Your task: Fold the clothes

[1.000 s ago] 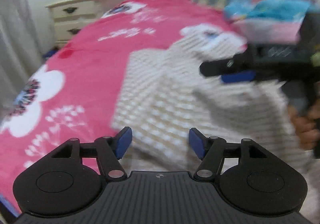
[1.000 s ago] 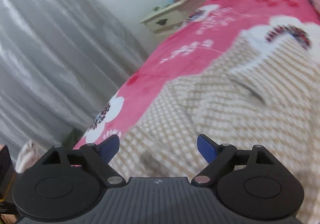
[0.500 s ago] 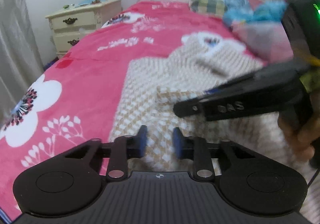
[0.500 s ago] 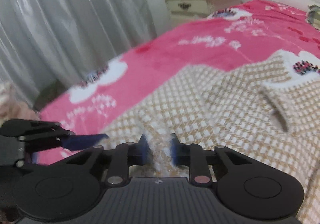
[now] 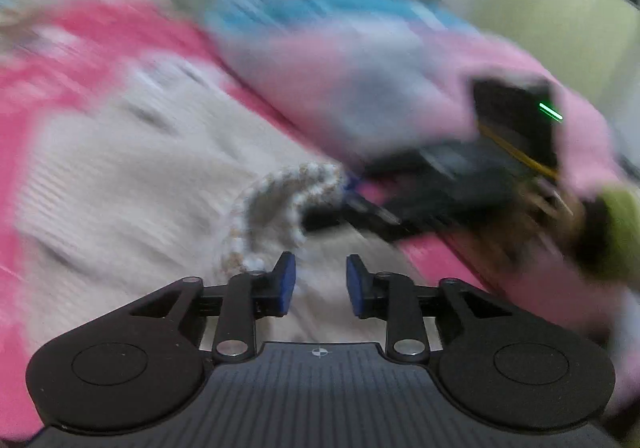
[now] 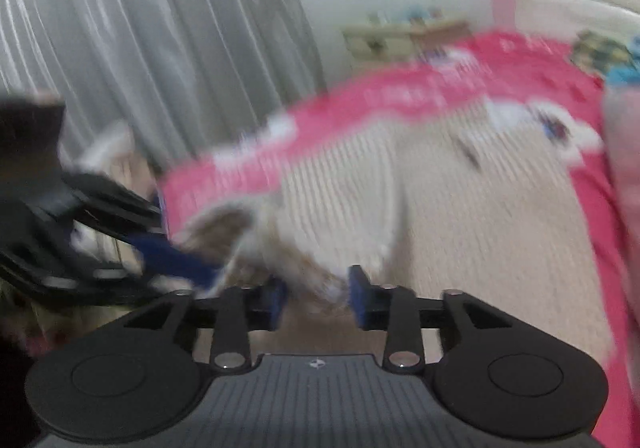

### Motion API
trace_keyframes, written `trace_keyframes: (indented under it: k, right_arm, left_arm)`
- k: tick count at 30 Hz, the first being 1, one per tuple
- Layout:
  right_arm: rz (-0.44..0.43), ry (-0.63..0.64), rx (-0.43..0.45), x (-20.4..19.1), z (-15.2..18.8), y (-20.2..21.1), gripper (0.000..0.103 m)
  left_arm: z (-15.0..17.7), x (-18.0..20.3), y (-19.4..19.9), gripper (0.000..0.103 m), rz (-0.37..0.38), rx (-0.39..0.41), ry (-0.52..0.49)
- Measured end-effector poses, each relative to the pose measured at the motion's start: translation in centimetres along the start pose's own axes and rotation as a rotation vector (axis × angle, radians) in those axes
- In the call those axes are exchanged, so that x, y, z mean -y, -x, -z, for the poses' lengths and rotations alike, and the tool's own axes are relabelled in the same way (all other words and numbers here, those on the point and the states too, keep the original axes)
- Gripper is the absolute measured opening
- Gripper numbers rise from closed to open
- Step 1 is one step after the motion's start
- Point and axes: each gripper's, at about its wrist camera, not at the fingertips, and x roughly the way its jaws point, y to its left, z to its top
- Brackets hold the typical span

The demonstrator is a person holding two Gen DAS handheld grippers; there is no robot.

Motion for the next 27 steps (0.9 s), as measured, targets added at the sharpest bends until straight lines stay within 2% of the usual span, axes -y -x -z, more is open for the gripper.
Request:
trace_keyframes:
  k: [2,3,5,8,12,14,17,20,23,27]
  right_arm:
    - [0.026,-0.032,-0.101,0.2,3.1,0.8,0.045]
    - [0.032,-0.066,-0.121,0.4,4.0,1.3,0.045]
    - [0.040,-0.139,-0.142,0.9,5.5,2.4,0.045]
    - [0.037,-0.266,-0.054,2.0,4.9,4.2,0.047]
    - [0.032,-0.405,0.092,4.2,2.2,5.0,0.068]
    - [0.026,-0.480,0.115,6.2,1.4,4.0,0.073]
    - [0.037,-0.589,0.074,8.9,0.8,1.3,0.074]
    - [0.045,-0.665,-0.005,10.8,0.9,-1.6,0.074]
    - [0.037,-0.686,-0.076,11.4,1.2,-3.7,0.075]
    - [-0.026,-0.668,-0.089,11.0,1.2,-4.1,0.074]
  left_arm:
    - [2.1,1.1,-0.9,0.038,0.098,-0.136,-0.030]
    - [3.1,1.3,-1.1,0.039,0.115,-0.184,-0.042]
    - [4.0,0.9,-1.6,0.042,0.099,-0.243,-0.016]
    - [3.9,-1.7,-2.3,0.044,0.057,-0.239,0.179]
    - [3.0,-5.5,-4.2,0.050,0.033,-0.185,0.439]
    - [2.7,-7.0,-5.5,0.053,0.045,-0.153,0.545]
    - [2.4,-8.3,-7.6,0.056,0.080,-0.136,0.658]
    - [2.3,-9.3,-9.4,0.056,0.089,-0.141,0.730]
    - [2.1,-9.5,-10.5,0.056,0.108,-0.162,0.757]
    - [2.3,-9.5,-12.7,0.056,0.157,-0.200,0.775]
